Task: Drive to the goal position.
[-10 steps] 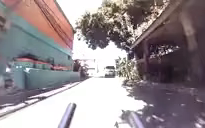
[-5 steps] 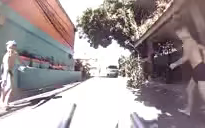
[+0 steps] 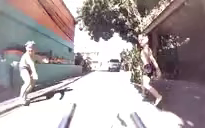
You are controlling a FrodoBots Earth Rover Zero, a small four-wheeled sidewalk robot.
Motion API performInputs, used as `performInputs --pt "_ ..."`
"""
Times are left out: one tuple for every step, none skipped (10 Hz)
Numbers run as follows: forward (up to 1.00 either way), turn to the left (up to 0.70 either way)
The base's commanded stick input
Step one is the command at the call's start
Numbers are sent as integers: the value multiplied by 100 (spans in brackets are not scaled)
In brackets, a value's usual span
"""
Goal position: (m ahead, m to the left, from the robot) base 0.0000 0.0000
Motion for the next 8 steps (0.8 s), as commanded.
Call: performInputs --pt "74 12" --pt "0 32" --pt "0 9" --pt "0 0" --pt "0 0" --pt "0 0" --pt "0 0" --pt "0 0"
